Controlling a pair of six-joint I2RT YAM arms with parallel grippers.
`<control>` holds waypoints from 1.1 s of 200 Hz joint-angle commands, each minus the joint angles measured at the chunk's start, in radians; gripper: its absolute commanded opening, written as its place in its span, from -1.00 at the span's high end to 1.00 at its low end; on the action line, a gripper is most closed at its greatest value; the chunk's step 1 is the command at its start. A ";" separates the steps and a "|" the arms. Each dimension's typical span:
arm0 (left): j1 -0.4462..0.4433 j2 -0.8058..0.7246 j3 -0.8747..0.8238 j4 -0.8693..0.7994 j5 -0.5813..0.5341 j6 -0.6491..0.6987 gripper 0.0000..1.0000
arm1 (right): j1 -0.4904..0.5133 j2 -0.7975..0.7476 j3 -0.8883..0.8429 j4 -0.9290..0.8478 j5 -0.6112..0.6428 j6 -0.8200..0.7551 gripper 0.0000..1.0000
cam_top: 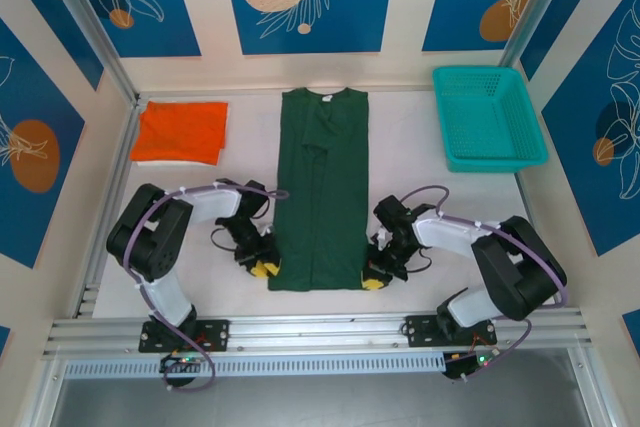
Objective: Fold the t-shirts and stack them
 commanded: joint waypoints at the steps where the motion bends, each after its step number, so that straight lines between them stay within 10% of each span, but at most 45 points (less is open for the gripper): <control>1: -0.009 -0.040 0.032 -0.098 -0.040 0.052 0.21 | 0.007 -0.037 -0.029 -0.053 -0.002 0.042 1.00; 76: -0.040 0.017 -0.027 -0.031 0.116 0.071 0.04 | 0.003 -0.041 -0.035 -0.058 -0.012 0.037 0.97; 166: -0.105 0.026 -0.022 0.020 -0.042 -0.010 1.00 | -0.044 -0.034 -0.022 -0.116 -0.025 -0.028 1.00; 220: -0.112 0.012 0.056 -0.126 0.037 0.093 1.00 | -0.061 -0.043 0.014 -0.198 -0.135 0.003 1.00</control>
